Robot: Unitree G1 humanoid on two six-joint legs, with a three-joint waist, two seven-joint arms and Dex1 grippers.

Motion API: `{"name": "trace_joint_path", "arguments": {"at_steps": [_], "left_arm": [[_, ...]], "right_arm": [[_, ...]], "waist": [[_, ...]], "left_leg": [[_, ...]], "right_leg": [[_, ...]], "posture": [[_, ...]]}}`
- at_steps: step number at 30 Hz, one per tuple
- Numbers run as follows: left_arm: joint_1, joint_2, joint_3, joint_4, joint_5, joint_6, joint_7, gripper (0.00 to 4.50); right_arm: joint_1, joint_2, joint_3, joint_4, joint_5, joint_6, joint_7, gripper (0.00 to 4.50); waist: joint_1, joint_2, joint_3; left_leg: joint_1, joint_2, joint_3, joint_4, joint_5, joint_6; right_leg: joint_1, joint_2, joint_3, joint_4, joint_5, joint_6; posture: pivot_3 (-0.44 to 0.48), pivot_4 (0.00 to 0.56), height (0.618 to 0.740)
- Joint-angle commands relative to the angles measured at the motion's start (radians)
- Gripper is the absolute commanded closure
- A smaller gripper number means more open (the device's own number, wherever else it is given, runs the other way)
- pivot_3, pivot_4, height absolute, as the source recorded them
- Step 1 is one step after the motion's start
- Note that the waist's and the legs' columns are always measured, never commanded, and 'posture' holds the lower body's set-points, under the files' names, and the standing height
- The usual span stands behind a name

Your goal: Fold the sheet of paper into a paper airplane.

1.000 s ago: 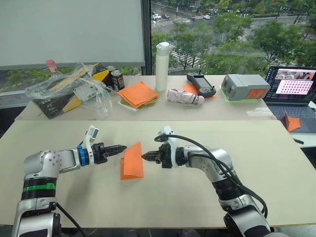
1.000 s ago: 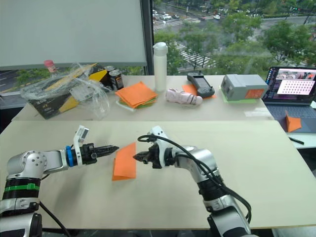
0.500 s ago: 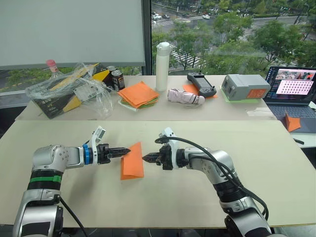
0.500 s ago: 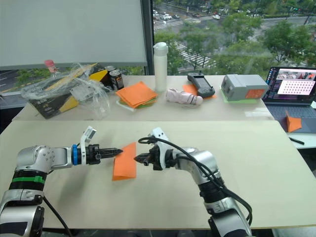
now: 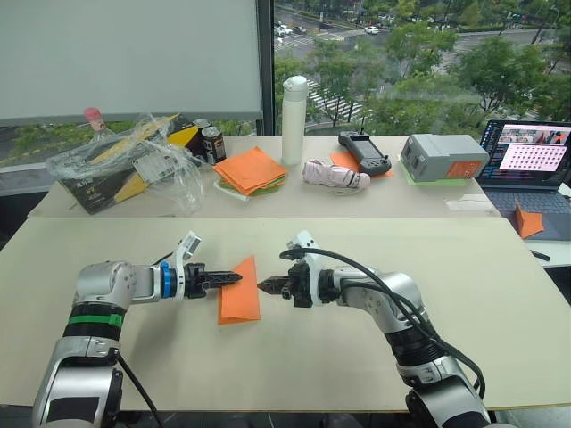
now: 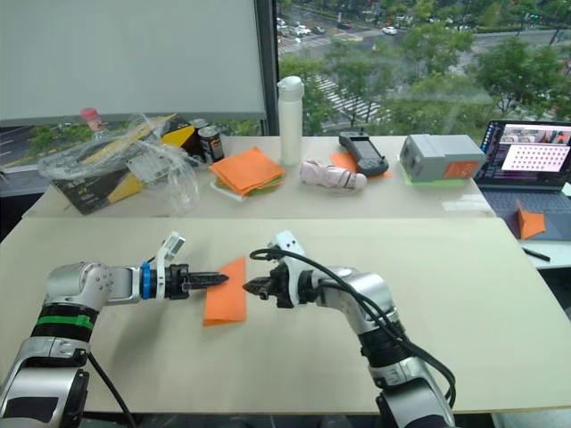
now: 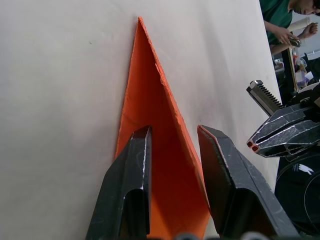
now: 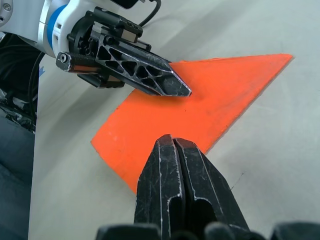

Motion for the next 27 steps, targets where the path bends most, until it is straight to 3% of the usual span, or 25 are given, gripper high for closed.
{"name": "trace_joint_path", "arguments": {"at_steps": [1, 6, 11, 21, 27], "left_arm": [[-0.033, -0.005, 0.013, 0.003, 0.011, -0.010, 0.001, 2.98], [-0.034, -0.015, 0.022, 0.005, 0.018, -0.012, 0.005, 2.98], [-0.023, -0.029, 0.028, 0.003, 0.025, -0.011, 0.012, 4.47], [-0.002, -0.074, 0.094, -0.046, 0.005, 0.019, 0.089, 4.47], [0.016, -0.196, 0.254, -0.139, -0.037, 0.049, 0.283, 4.47]], "right_arm": [[-0.001, 0.002, -0.012, -0.049, 0.027, 0.004, 0.000, 4.50], [0.000, 0.001, -0.013, -0.052, 0.026, 0.005, -0.002, 4.50], [0.000, 0.001, -0.013, -0.052, 0.027, 0.004, -0.004, 4.50], [-0.002, 0.005, -0.015, -0.051, 0.026, 0.002, -0.009, 4.50], [-0.015, 0.032, -0.050, -0.019, 0.017, -0.027, -0.044, 4.50]], "waist": [[0.000, 0.000, 0.000], [0.000, 0.000, 0.000], [-0.001, 0.000, 0.000], [0.000, 0.000, 0.000], [0.001, 0.000, 0.000]], "left_leg": [[0.000, 0.000, 0.000, 0.000, 0.000, 0.000], [0.000, 0.000, 0.000, 0.000, 0.000, 0.000], [0.000, 0.000, 0.000, 0.000, 0.000, 0.000], [0.000, 0.000, 0.000, 0.001, 0.000, 0.000], [0.000, 0.000, 0.000, 0.002, 0.000, 0.000]], "right_leg": [[0.000, 0.000, 0.000, 0.000, 0.000, 0.000], [0.000, 0.000, 0.000, 0.000, 0.000, 0.000], [0.000, 0.000, 0.000, 0.001, 0.000, 0.000], [0.000, 0.000, 0.000, 0.001, 0.000, 0.000], [0.000, 0.000, 0.000, 0.002, 0.000, 0.000]], "posture": [[0.000, 0.150, 0.740], [0.000, 0.150, 0.740], [0.000, 0.150, 0.740], [0.000, 0.150, 0.740], [0.000, 0.150, 0.740]]}}
